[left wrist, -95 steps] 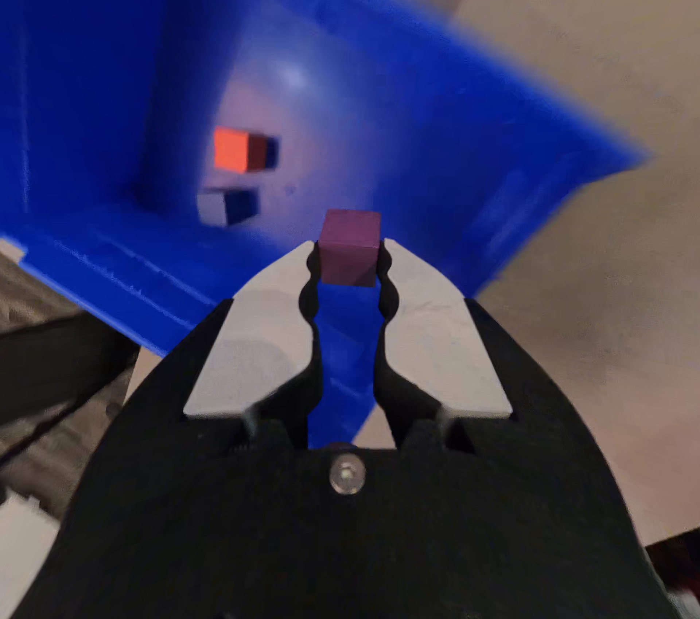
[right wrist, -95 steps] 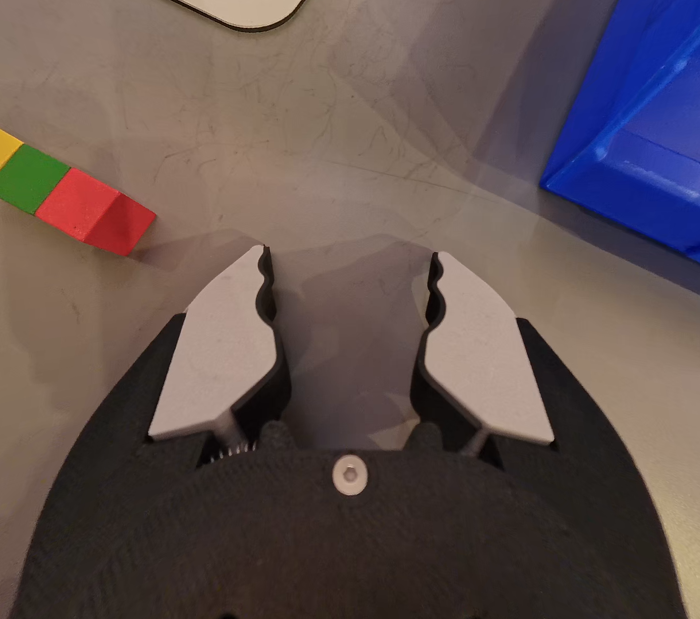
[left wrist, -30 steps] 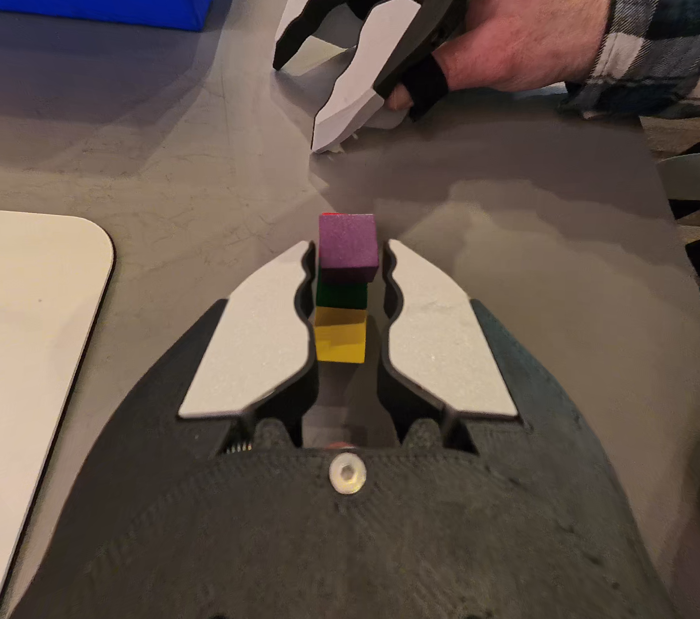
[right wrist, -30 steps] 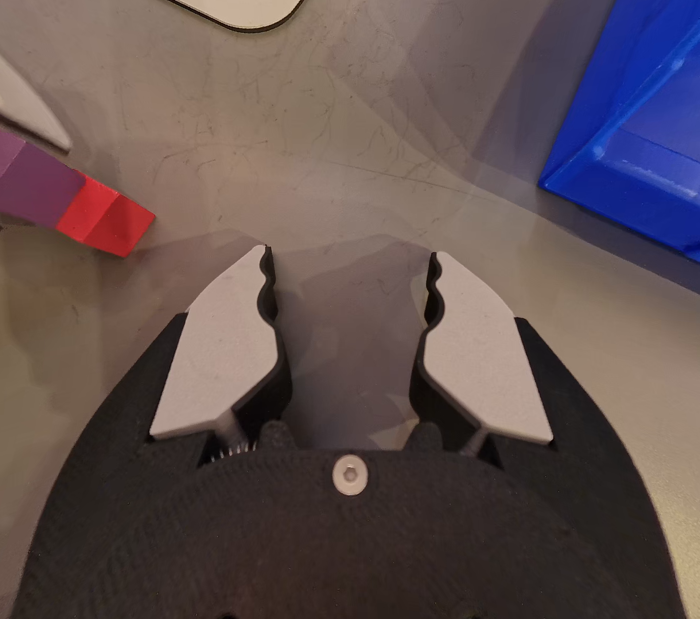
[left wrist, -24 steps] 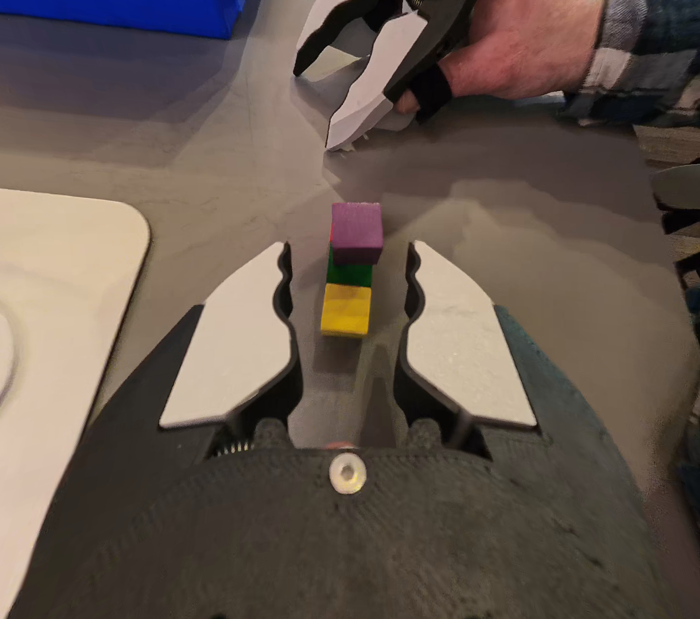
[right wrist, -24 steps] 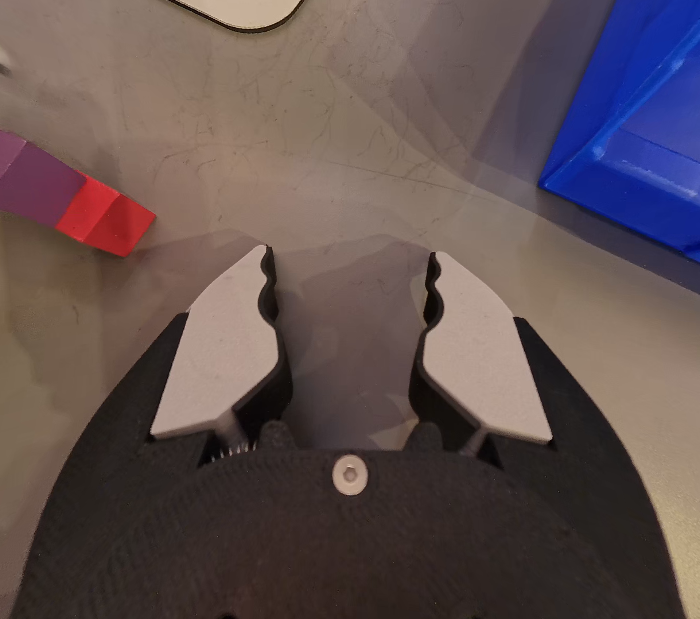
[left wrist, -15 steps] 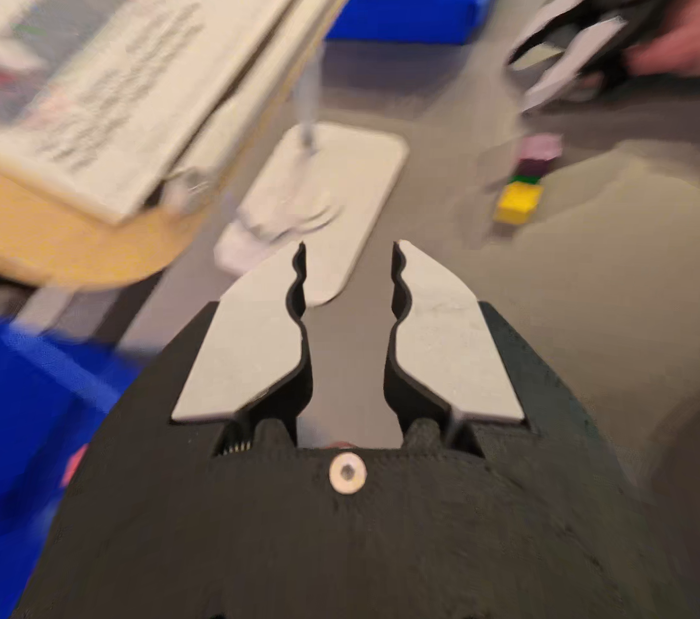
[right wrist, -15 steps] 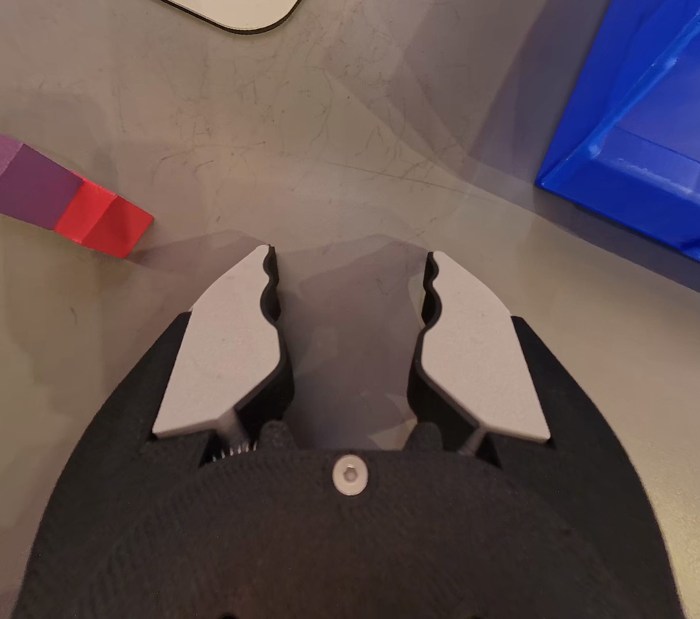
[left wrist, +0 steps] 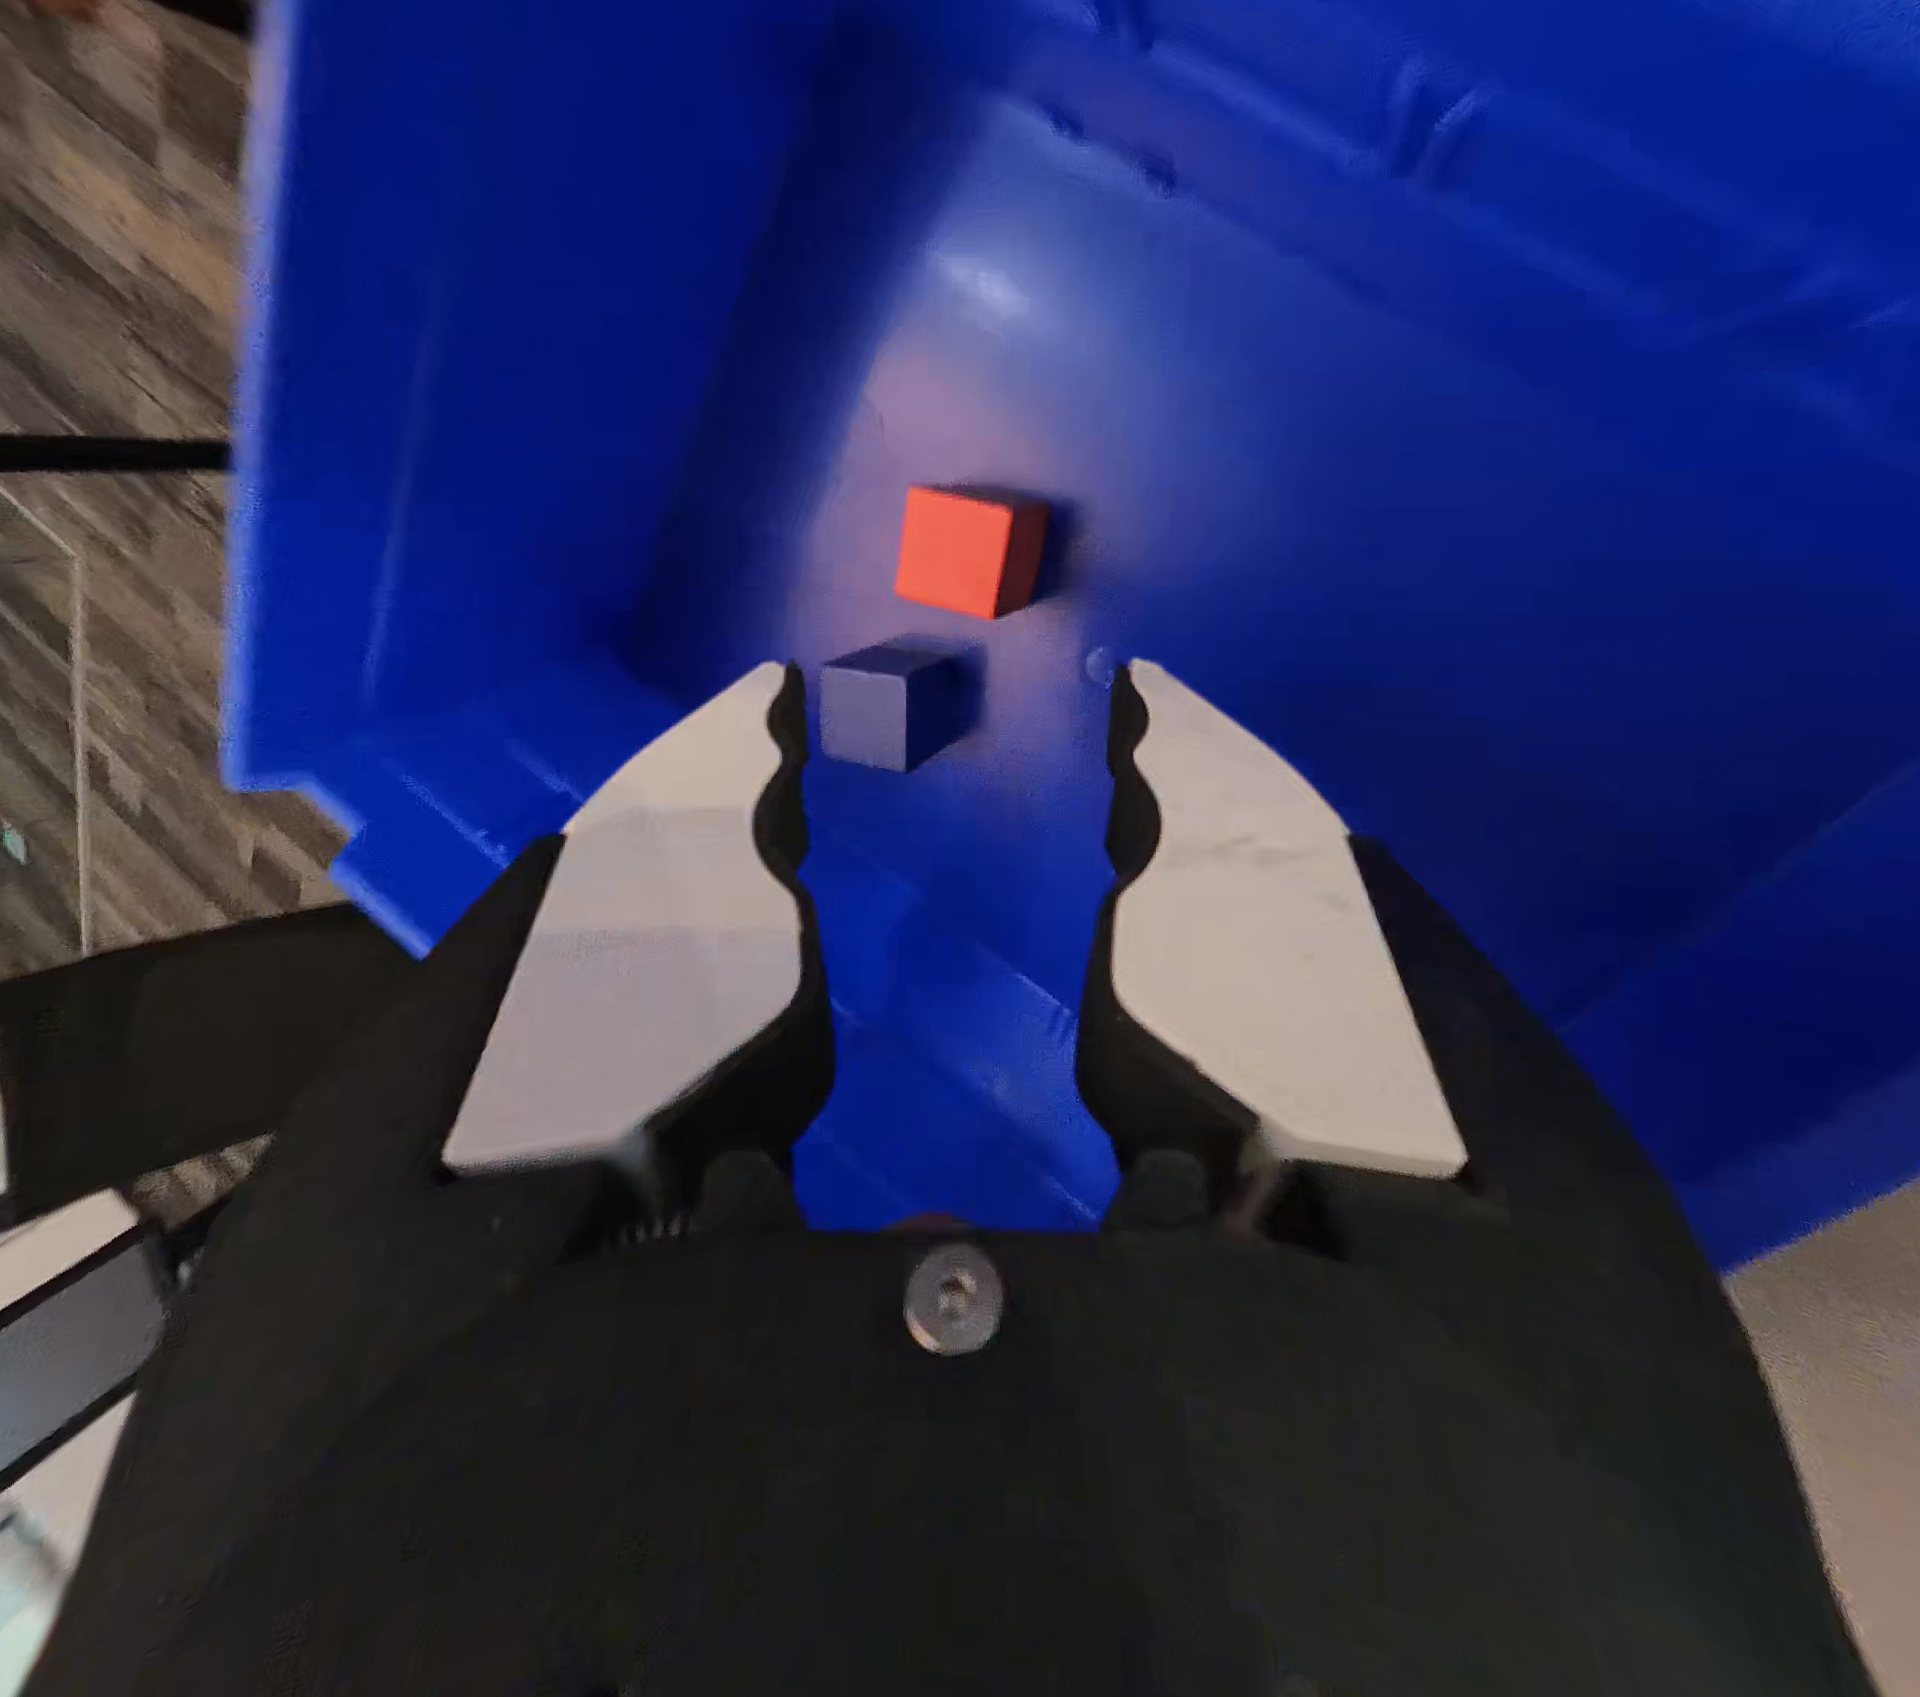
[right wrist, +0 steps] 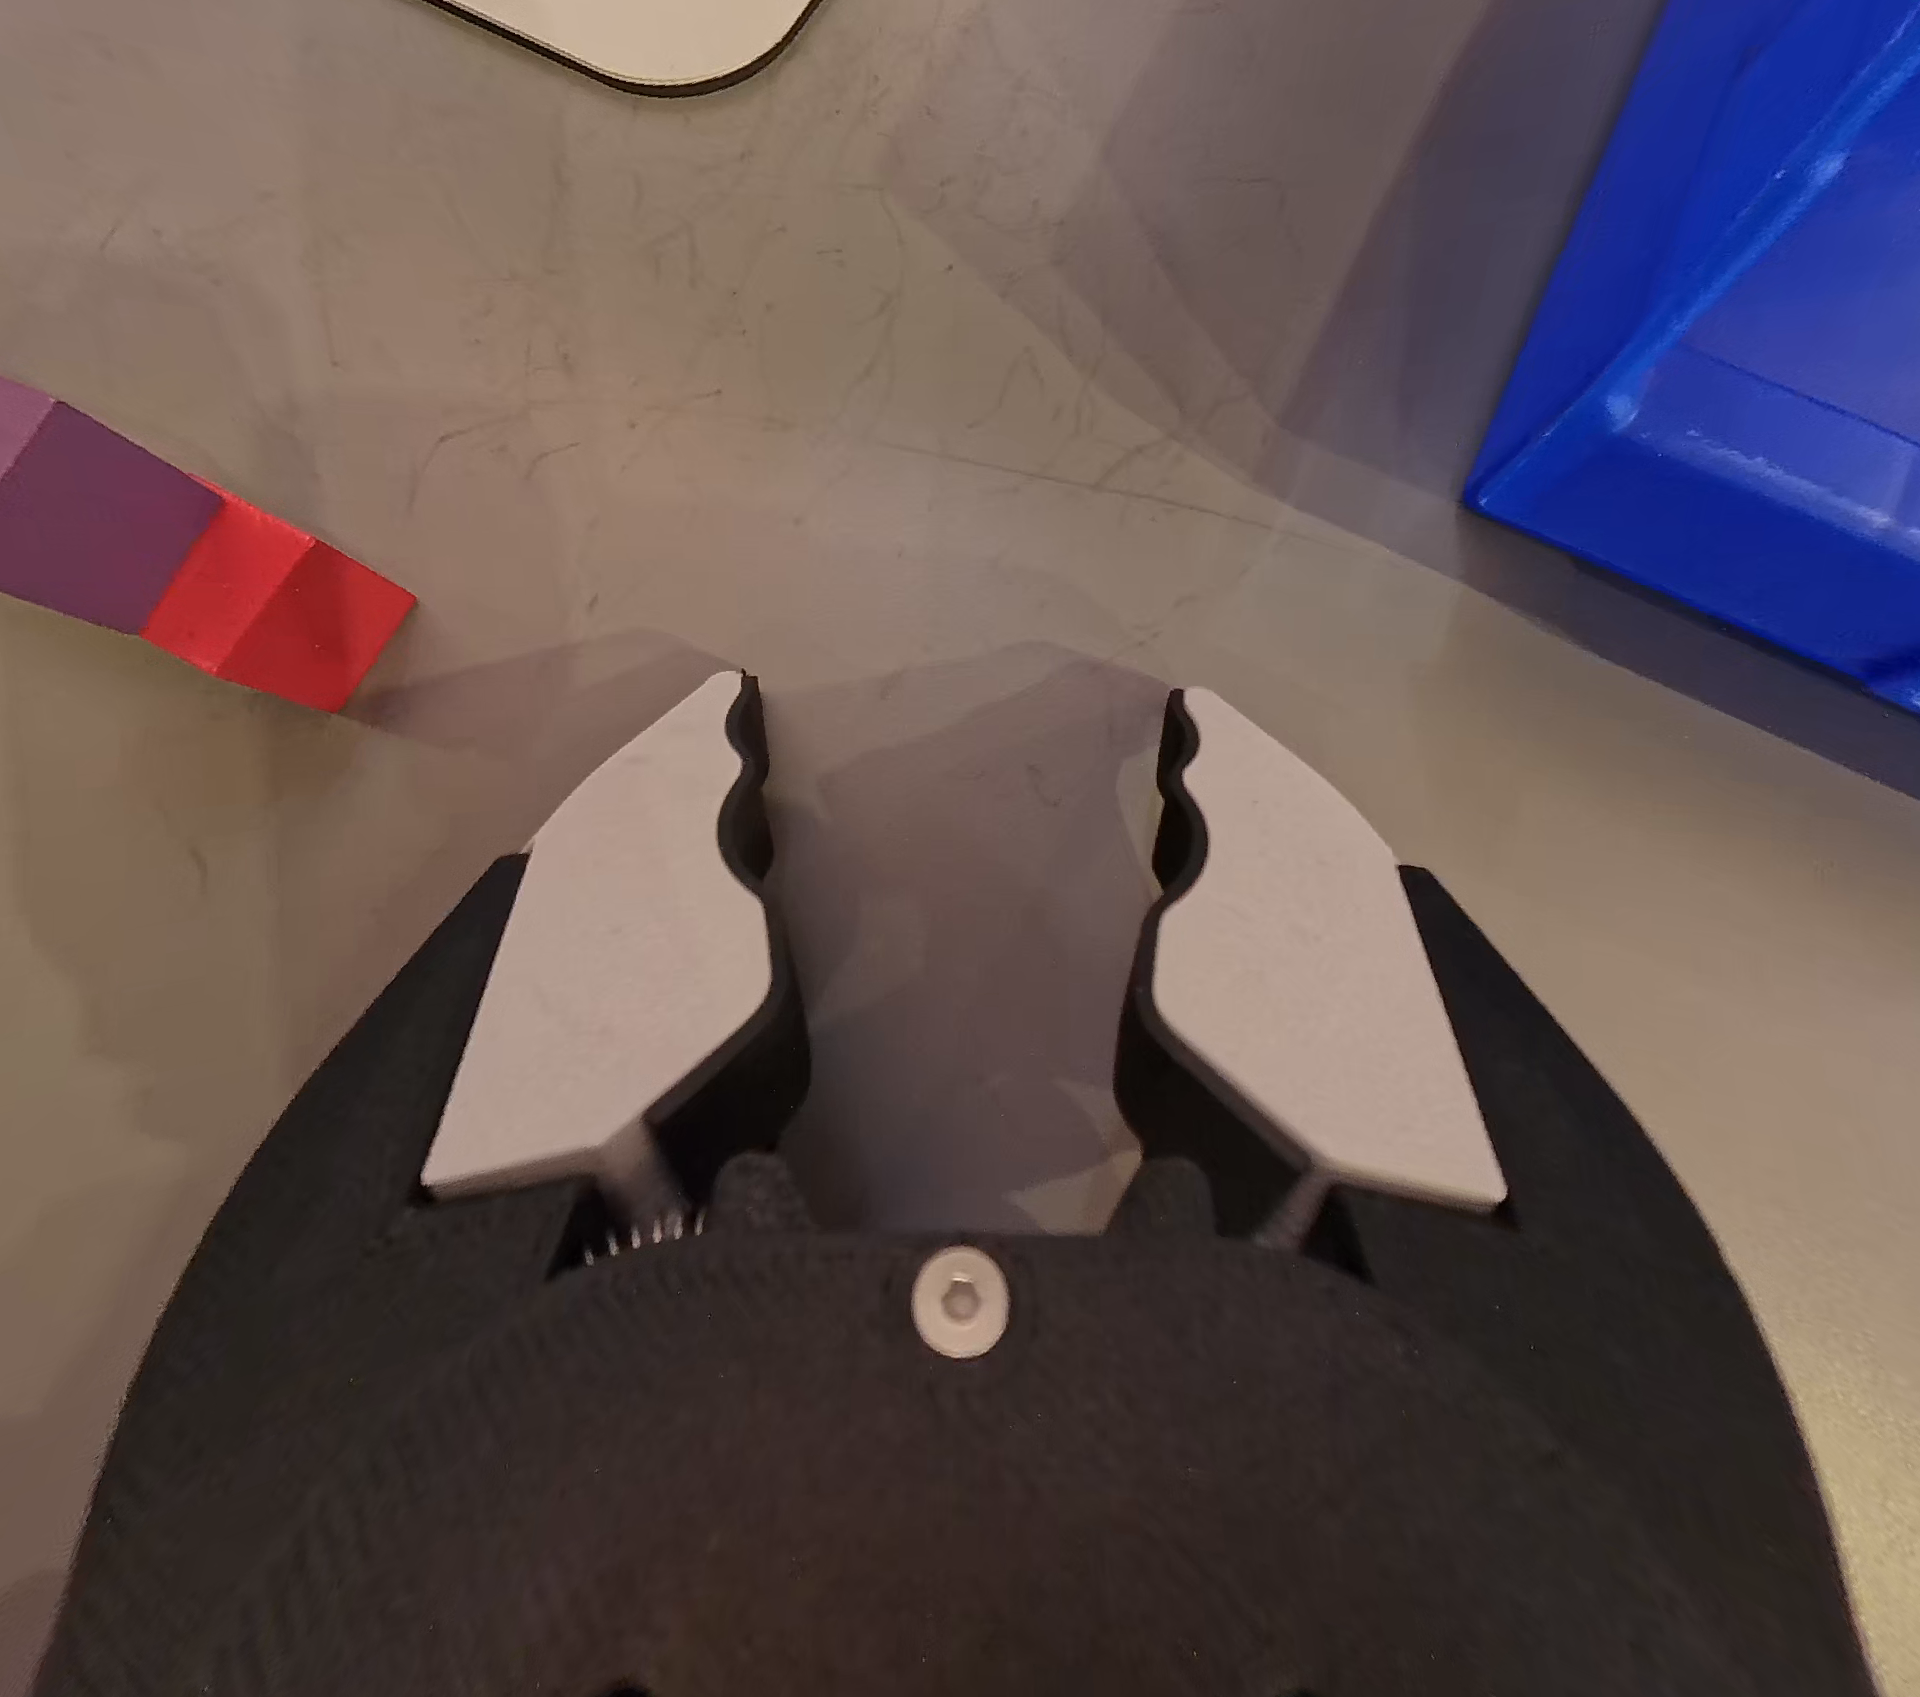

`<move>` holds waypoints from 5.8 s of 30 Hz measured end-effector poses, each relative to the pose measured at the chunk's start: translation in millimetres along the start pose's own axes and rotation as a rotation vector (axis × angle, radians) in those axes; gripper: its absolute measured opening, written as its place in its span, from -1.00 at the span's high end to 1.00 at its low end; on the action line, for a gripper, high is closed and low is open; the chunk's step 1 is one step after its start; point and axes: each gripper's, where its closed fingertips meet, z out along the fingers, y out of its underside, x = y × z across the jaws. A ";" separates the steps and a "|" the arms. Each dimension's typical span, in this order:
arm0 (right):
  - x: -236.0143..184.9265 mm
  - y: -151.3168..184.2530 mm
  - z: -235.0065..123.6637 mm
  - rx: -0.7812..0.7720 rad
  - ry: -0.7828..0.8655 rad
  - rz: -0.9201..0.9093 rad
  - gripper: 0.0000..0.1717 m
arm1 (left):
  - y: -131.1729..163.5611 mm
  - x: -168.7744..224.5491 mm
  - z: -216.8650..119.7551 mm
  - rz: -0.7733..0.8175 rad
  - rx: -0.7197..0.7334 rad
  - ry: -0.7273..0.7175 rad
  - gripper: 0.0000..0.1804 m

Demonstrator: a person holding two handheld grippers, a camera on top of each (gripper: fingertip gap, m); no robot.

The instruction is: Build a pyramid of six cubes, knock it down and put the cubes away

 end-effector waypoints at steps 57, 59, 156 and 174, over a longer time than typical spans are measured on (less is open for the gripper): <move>0.6 -1.3 0.7 0.002 0.006 0.009 0.18 | -250.2 389.8 -99.9 0.015 0.929 0.560 0.69; 0.7 -1.4 0.8 0.002 0.006 0.009 0.18 | -250.8 392.3 -98.1 0.017 0.930 0.555 0.69; -66.0 -8.1 3.2 0.014 -0.071 -0.014 0.31 | -214.3 407.6 -62.2 0.158 0.616 0.648 0.68; -53.2 -11.9 -4.9 0.058 -0.177 0.025 0.25 | -240.3 400.9 -79.8 0.071 0.706 0.578 0.41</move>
